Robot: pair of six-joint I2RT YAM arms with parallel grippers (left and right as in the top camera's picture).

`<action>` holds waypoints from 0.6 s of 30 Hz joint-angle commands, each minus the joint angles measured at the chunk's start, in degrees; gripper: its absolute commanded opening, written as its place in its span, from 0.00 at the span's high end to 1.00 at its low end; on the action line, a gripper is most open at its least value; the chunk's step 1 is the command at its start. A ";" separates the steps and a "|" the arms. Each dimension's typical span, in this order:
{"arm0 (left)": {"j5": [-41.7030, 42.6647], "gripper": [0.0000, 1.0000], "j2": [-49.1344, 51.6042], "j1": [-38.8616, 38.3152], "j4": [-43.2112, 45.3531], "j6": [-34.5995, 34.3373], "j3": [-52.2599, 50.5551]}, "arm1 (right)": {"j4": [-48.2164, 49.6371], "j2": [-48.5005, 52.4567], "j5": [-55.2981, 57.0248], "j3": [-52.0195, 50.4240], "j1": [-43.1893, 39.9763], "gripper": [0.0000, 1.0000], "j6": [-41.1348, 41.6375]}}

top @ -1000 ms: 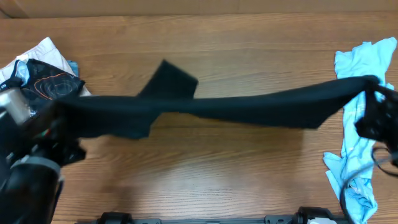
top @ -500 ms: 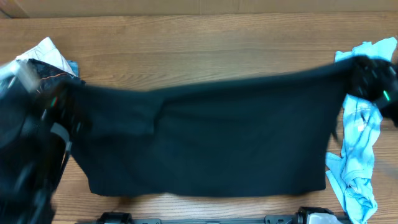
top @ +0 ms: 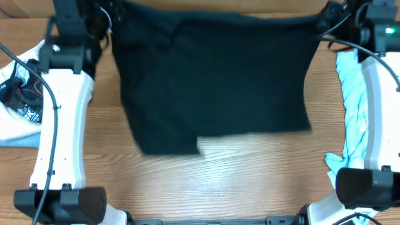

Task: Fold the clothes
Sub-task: 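Lift the T-shirt with both grippers and swing it flat onto the table, then lower the T-shirt and pull both grippers apart to smooth it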

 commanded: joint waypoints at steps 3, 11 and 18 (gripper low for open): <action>6.99 0.96 -2.60 5.03 -3.30 3.69 23.37 | -5.70 -4.46 5.99 19.50 -0.26 0.96 -0.68; 12.57 0.96 -0.39 3.32 -41.81 8.26 28.96 | -26.91 -2.23 8.66 19.19 -0.26 0.96 -0.55; 12.35 0.96 8.28 -0.42 -50.99 9.81 12.85 | -30.97 2.51 8.33 2.43 -0.26 0.96 -0.55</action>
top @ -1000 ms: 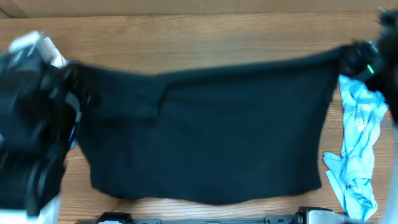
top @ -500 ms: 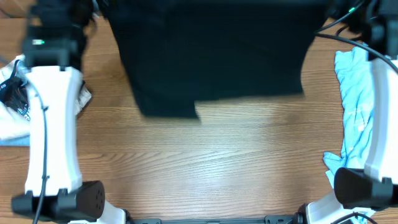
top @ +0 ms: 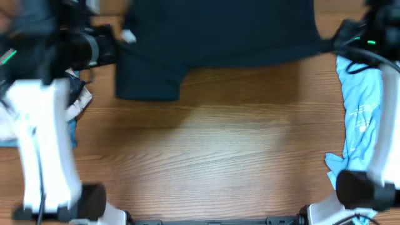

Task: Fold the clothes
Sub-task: 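Lower the T-shirt and pull both grippers apart to smooth it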

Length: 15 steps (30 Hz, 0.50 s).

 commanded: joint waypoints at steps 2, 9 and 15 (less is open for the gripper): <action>0.72 0.96 9.22 -1.95 -0.81 2.71 -14.51 | 0.98 3.50 0.79 -14.56 -0.24 0.96 -0.15; 0.39 0.96 13.49 -2.56 0.26 5.27 -31.45 | 7.21 3.63 0.79 -34.99 -0.26 0.96 0.00; -3.54 0.96 11.74 -2.54 -0.33 6.27 -40.81 | 7.21 3.54 2.10 -42.56 -0.35 0.96 3.17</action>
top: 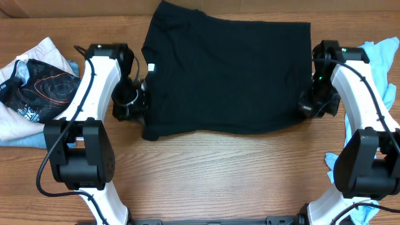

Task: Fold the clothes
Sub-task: 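Lower the T-shirt and pull both grippers apart to smooth it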

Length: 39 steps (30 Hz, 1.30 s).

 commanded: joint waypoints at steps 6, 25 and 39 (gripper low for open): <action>-5.60 0.96 -10.29 0.00 3.17 0.00 -11.45 | 2.10 -5.64 1.62 -9.55 -0.31 0.96 4.48; -8.63 0.96 -44.15 0.11 10.64 -16.24 -36.74 | 4.81 -33.03 -0.22 -26.40 -0.63 0.96 10.03; -10.62 0.96 -47.06 0.04 31.85 -20.26 -37.24 | 21.16 -30.73 -1.86 -26.40 -0.63 0.96 9.29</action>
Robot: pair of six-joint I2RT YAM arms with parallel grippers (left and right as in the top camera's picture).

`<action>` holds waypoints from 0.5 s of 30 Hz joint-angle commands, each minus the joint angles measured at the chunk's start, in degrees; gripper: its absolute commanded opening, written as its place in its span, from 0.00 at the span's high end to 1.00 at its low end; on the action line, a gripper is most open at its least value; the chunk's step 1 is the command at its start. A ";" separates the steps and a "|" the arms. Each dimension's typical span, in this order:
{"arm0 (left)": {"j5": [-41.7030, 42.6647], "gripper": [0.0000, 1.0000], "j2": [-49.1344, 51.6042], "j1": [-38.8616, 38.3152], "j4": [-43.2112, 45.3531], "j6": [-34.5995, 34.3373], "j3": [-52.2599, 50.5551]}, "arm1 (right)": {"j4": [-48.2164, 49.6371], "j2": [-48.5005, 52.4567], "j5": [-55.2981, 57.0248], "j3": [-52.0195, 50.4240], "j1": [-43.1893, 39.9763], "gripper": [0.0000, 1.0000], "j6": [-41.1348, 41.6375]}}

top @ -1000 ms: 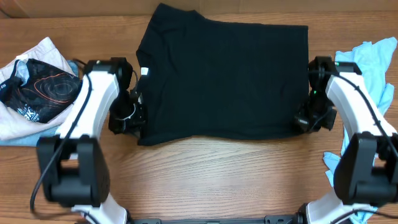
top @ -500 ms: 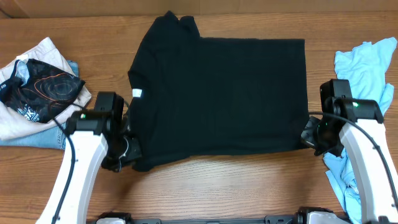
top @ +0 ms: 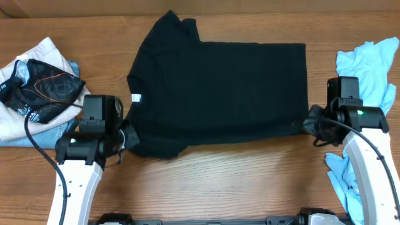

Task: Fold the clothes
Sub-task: 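Lower the T-shirt and pull both grippers apart to smooth it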

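A black T-shirt (top: 219, 94) lies spread flat across the middle of the wooden table (top: 206, 181), with a white tag (top: 134, 97) showing near its left side. My left gripper (top: 129, 139) is at the shirt's lower left corner, by the sleeve. At the lower right corner is my right gripper (top: 308, 122). Each looks pinched on the cloth's edge, though the dark fingers blend into the black fabric.
A pile of clothes (top: 37, 87) lies at the left edge: beige, blue, and a black patterned piece on top. A light blue garment (top: 369, 62) is bunched at the right edge and trails down under the right arm. Bare wood lies in front of the shirt.
Both grippers have come nearer to the front edge, and the shirt has shifted with them, its far edge and tag lying lower in view. The left sleeve now sits further forward and left.
The shirt first hung stretched between both raised arms, close to the camera. Then it was lifted further back and blurred. After that it lay flat on the table with a gripper at each side. Now it lies closer to the front, both grippers at its lower corners.
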 commanded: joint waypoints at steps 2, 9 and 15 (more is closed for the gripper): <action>-1.38 0.96 3.56 0.02 7.43 -1.27 -0.59 | 4.76 2.91 0.11 -0.11 -0.28 0.96 0.09; -0.28 0.96 11.47 -0.02 20.44 -1.25 -0.59 | 13.31 10.40 0.13 -0.11 -0.28 0.96 0.02; 0.15 0.96 20.87 -0.02 32.68 -0.98 -0.59 | 22.05 14.75 0.15 -0.11 -0.28 0.96 -1.22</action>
